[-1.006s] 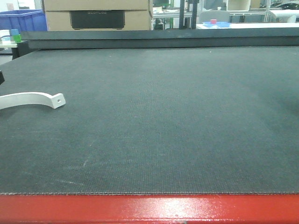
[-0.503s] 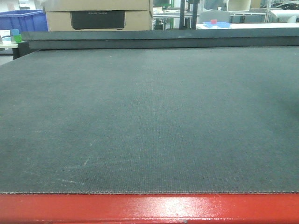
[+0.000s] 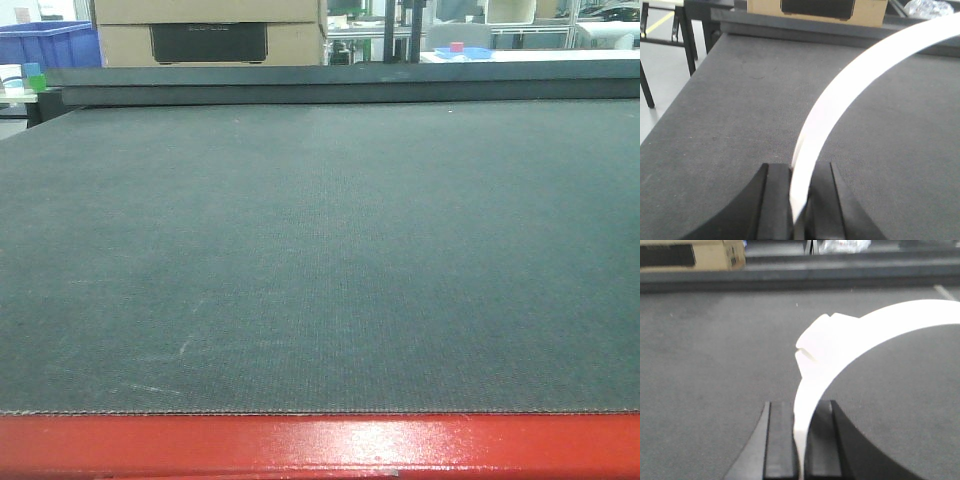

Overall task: Grab PVC pipe and place in blue bin
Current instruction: 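Lift the pipe off the table with both grippers, then turn the base away from the table holding the pipe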

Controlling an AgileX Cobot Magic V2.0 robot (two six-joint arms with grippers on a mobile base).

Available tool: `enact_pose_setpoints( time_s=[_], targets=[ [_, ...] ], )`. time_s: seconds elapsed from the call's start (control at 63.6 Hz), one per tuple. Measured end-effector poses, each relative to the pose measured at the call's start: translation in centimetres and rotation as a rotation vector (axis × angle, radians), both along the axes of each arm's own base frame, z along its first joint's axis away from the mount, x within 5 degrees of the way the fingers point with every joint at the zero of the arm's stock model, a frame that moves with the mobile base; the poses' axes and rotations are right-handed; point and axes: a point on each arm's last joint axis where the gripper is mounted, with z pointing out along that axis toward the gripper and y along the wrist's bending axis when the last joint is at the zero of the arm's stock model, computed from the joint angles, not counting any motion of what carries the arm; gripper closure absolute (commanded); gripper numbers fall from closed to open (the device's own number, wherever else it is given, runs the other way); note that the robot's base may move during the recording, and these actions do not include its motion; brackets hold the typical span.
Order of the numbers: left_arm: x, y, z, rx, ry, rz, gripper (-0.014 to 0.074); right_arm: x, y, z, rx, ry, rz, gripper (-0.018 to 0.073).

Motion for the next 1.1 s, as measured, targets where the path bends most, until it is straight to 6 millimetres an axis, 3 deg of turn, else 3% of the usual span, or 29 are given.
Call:
enact_pose_setpoints(
  time_s=[0.173, 0.471, 1.1],
  targets=[
    [-2.8, 0.0, 0.4, 0.003, -0.081, 0.000, 0.0707, -2.2, 0.5, 1.1, -0.025, -0.111, -0.002, 0.0727],
    [-5.2, -0.1, 2.5, 0.007, -0.270, -0.001, 0.0707, -4.8, 1.1, 2.0, -0.208, -0.156, 0.020, 0.0727],
    [-5.4, -0.1, 2.9, 0.007, -0.310, -0.001, 0.0707, -5.0, 1.1, 2.1, -0.233, -0.162, 0.023, 0.0727]
  ],
)
